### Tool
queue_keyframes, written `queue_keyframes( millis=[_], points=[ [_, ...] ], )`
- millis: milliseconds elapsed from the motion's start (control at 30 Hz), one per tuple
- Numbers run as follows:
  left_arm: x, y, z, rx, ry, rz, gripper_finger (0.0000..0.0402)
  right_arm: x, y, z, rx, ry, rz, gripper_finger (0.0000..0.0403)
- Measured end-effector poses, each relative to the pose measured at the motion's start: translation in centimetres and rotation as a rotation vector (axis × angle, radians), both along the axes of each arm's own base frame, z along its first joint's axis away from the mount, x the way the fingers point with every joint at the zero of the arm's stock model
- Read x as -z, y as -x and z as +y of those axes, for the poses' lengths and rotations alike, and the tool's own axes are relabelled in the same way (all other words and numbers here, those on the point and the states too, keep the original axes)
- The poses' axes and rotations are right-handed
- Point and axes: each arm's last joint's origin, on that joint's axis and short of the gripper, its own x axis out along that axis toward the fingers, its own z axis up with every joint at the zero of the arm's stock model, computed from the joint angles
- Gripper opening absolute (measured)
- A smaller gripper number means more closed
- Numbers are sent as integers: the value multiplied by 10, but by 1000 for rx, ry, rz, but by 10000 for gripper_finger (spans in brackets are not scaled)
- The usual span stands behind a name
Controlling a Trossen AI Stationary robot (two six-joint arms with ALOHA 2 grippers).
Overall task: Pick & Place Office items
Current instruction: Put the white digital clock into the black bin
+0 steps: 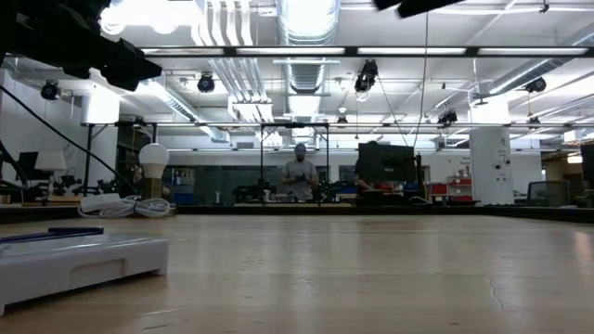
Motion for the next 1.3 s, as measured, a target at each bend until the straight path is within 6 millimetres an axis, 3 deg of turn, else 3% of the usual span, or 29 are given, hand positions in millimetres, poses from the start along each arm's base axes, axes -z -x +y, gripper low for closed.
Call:
queue_keyframes(
  millis=[233, 467, 833, 1133, 1300],
  points=[
    [0, 0, 0, 0, 0, 0, 248, 18, -37, -13, -77, -46, 48, 255],
    [0, 0, 0, 0, 0, 0, 248, 41, -63, -28, -315, -65, 16, 260],
    [0, 0, 0, 0, 0, 0, 248, 69, -78, -86, -936, -72, -59, 258],
    [0, 0, 0, 0, 0, 0, 248, 72, -94, -141, -1188, -72, -20, 251],
    [0, 0, 0, 0, 0, 0, 248, 98, -101, -152, -1276, -102, 37, 251]
  ],
)
